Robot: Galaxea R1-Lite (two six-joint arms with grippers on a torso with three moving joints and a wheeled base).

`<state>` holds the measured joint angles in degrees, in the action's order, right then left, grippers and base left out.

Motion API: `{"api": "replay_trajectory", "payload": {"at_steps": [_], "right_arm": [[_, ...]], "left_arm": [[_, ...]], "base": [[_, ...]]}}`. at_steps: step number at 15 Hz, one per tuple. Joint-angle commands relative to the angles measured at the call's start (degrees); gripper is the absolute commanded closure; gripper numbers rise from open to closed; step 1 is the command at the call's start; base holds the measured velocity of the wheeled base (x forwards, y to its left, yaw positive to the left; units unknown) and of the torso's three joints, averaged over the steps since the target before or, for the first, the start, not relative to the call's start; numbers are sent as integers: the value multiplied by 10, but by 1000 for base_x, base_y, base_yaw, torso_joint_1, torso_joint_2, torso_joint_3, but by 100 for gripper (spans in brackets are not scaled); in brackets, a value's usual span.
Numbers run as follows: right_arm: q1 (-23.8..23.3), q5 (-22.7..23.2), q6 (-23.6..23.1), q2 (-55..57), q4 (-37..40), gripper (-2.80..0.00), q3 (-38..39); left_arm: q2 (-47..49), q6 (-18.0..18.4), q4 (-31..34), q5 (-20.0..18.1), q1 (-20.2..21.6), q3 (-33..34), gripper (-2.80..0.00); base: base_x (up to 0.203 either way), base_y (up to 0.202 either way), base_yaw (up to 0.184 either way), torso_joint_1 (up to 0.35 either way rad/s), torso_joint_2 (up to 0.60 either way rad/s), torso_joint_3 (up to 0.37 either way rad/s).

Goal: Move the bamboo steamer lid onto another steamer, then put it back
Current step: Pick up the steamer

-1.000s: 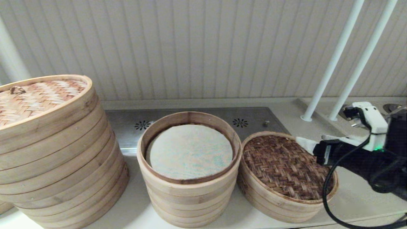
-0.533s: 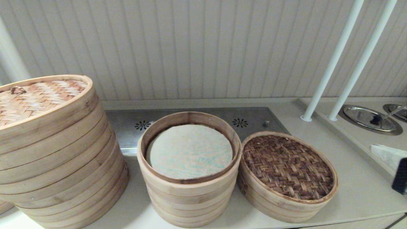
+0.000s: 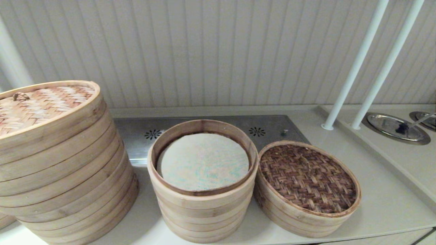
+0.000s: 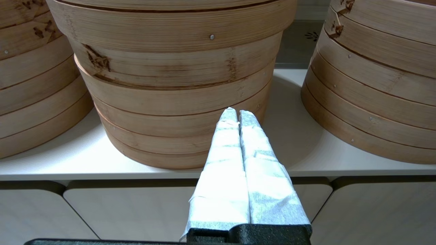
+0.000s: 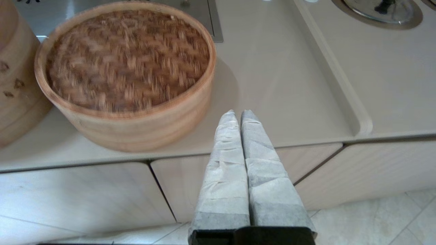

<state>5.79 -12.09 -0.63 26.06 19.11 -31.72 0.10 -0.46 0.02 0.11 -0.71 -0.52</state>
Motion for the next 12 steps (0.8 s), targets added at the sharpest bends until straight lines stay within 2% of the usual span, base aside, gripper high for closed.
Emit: {"api": "replay_trajectory", "payload": {"at_steps": [1, 6, 10, 12], "right_arm": [[-12, 1, 0, -83, 2, 0, 56], [-55, 11, 2, -175, -3, 0, 167], [-57, 76, -3, -260, -10, 0, 215], [-57, 82, -4, -259, -62, 0, 253]], "left_arm": [[0, 0, 0, 1, 0, 0, 0], [0, 0, 0, 1, 0, 0, 0], [0, 0, 1, 1, 0, 0, 0], [0, 0, 0, 0, 0, 0, 0]], "base": [[0, 0, 0, 0, 0, 0], [0, 0, 0, 0, 0, 0], [0, 0, 0, 0, 0, 0], [0, 0, 0, 0, 0, 0]]}}
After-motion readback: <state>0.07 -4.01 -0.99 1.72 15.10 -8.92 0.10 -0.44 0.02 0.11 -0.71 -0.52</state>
